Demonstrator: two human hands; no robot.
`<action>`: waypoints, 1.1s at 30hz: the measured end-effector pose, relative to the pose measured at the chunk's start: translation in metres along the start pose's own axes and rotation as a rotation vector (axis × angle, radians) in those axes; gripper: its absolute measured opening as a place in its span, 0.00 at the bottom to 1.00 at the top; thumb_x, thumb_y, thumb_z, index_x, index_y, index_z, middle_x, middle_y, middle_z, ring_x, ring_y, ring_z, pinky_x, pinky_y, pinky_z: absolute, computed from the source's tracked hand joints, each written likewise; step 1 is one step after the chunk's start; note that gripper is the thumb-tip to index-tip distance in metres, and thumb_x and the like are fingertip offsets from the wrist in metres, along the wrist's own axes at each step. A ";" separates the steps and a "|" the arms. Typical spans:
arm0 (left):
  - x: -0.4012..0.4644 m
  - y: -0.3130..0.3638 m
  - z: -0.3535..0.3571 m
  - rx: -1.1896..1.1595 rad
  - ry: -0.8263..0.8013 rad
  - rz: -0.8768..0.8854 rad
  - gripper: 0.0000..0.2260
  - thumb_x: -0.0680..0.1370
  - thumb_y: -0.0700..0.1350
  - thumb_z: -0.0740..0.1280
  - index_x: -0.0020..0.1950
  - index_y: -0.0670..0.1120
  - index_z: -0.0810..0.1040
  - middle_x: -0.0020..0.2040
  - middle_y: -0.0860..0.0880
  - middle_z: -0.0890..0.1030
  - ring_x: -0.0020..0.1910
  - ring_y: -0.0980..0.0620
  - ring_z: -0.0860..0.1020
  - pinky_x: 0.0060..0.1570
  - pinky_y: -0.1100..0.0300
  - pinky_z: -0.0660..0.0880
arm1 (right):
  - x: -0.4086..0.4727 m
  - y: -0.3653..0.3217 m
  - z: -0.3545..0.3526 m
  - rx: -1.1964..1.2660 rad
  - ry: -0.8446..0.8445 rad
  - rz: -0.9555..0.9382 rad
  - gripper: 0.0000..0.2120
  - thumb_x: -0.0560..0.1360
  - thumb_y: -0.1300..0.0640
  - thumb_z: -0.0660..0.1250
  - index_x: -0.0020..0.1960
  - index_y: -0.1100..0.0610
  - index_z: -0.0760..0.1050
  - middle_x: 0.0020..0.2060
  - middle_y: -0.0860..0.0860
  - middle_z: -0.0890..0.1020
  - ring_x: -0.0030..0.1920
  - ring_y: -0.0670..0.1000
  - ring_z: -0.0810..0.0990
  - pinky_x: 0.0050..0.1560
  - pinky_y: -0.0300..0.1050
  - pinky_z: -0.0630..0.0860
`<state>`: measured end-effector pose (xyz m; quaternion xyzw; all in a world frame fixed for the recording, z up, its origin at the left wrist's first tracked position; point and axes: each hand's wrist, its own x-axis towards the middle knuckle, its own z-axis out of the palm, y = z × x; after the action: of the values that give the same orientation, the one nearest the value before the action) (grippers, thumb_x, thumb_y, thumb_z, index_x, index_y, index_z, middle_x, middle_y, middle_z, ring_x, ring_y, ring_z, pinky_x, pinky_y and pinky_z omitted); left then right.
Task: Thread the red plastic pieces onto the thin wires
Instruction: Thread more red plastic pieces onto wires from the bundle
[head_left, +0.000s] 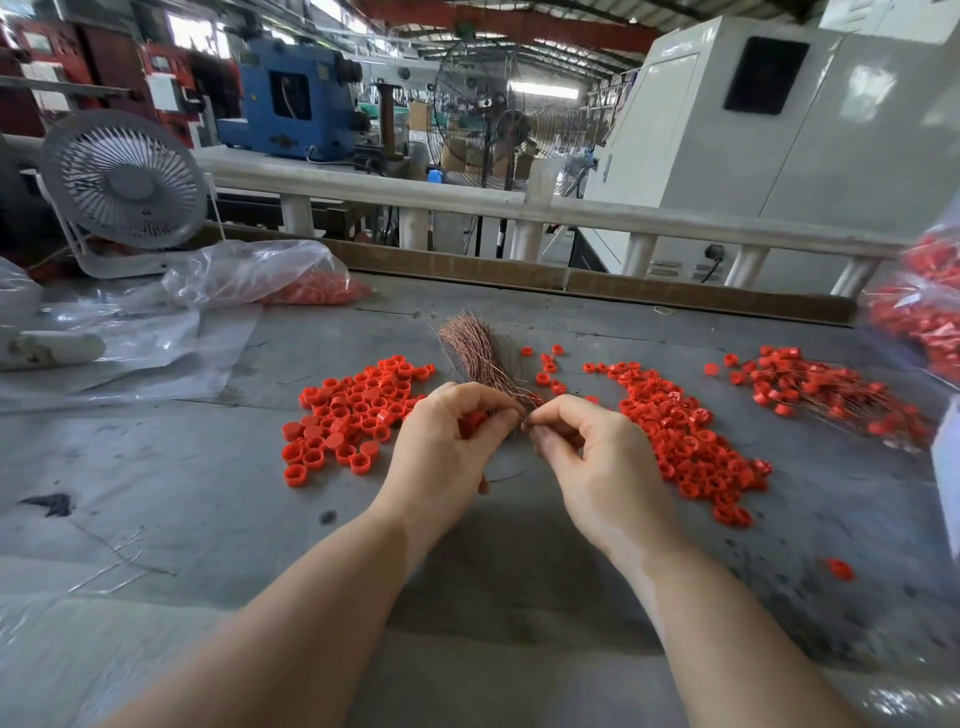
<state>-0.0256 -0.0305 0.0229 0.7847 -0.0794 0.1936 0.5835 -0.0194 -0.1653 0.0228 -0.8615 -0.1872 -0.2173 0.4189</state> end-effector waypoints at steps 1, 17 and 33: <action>0.001 -0.001 0.000 0.042 0.003 0.008 0.09 0.75 0.38 0.68 0.40 0.52 0.79 0.41 0.46 0.77 0.25 0.58 0.71 0.25 0.65 0.69 | 0.000 0.000 0.000 -0.002 0.002 0.000 0.05 0.73 0.63 0.68 0.42 0.56 0.80 0.33 0.45 0.78 0.37 0.51 0.77 0.42 0.49 0.75; 0.003 -0.001 0.003 0.222 0.021 0.099 0.03 0.76 0.39 0.66 0.45 0.42 0.80 0.38 0.56 0.73 0.38 0.62 0.71 0.40 0.75 0.65 | 0.003 0.000 -0.001 0.019 0.055 0.011 0.07 0.72 0.65 0.69 0.40 0.54 0.79 0.33 0.47 0.80 0.37 0.51 0.78 0.43 0.50 0.75; 0.003 -0.003 0.004 0.245 0.126 0.074 0.04 0.76 0.41 0.67 0.41 0.44 0.78 0.37 0.56 0.74 0.37 0.58 0.71 0.40 0.67 0.66 | -0.001 -0.006 -0.002 0.083 -0.031 -0.025 0.06 0.72 0.65 0.69 0.40 0.55 0.80 0.30 0.44 0.77 0.34 0.46 0.75 0.39 0.47 0.73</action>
<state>-0.0210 -0.0326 0.0203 0.8329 -0.0473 0.2724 0.4795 -0.0239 -0.1632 0.0273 -0.8443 -0.2132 -0.2010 0.4486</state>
